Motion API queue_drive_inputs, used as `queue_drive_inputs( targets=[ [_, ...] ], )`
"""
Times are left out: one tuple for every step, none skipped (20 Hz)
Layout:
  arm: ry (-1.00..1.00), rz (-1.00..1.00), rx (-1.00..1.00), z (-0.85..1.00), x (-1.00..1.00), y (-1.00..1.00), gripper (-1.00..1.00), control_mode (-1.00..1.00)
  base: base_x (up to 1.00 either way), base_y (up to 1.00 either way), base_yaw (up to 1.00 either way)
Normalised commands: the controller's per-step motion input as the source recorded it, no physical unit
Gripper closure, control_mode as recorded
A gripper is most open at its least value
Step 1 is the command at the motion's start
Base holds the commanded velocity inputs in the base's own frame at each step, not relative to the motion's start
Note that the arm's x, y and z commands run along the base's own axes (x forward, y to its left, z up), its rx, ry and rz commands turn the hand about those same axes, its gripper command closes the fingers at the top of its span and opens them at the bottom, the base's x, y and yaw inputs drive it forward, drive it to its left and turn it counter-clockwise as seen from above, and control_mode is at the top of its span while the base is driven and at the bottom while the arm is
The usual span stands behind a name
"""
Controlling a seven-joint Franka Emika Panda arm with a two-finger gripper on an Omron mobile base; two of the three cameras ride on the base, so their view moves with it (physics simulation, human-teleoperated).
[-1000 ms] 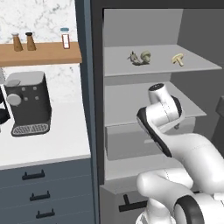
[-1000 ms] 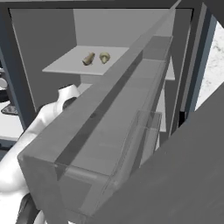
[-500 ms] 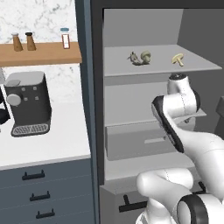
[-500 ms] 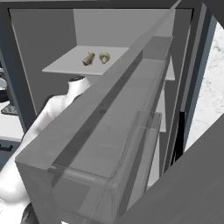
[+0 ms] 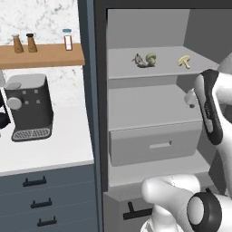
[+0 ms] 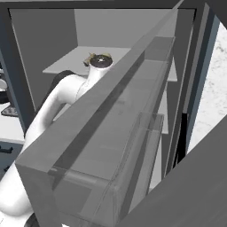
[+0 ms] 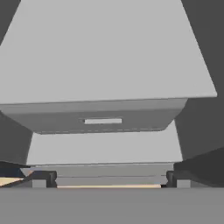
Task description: Place one mushroom and one fish in each tupperware on the nearby counter, to pack two identical lunches.
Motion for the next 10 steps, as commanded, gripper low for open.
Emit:
queue_drive_inputs(
  targets=[
    [-0.56, -0.1, 0.35, 1.0, 0.0, -0.16, -1.0, -1.0, 0.0, 0.0, 0.0],
    [-0.59, -0.12, 0.33, 1.0, 0.0, -0.14, -1.0, -1.0, 0.0, 0.0, 0.0],
    [-0.61, -0.13, 0.31, 1.0, 0.0, -0.11, -1.0, -1.0, 0.0, 0.0, 0.0],
    [-0.57, -0.14, 0.27, 1.0, 0.0, 0.0, -1.0, -1.0, 0.0, 0.0, 0.0],
    [-0.5, -0.15, 0.23, 1.0, 0.11, 0.0, -1.0, -1.0, 0.0, 0.0, 0.0],
    [-0.39, -0.17, 0.16, 1.0, 0.24, 0.0, -1.0, -1.0, 0.0, 0.0, 0.0],
    [-0.29, -0.22, 0.11, 1.0, 0.4, 0.0, -1.0, -1.0, 0.0, 0.0, 0.0],
    [-0.18, -0.24, 0.03, 1.0, 0.55, 0.03, -1.0, -1.0, 0.0, 0.0, 0.0],
    [-0.19, -0.25, 0.0, 0.76, 0.66, 0.08, -1.0, -1.0, 0.0, 0.0, 0.0],
    [-0.19, -0.28, -0.02, 0.34, 0.76, 0.03, -1.0, -1.0, 0.0, 0.0, 0.0]
  ],
)
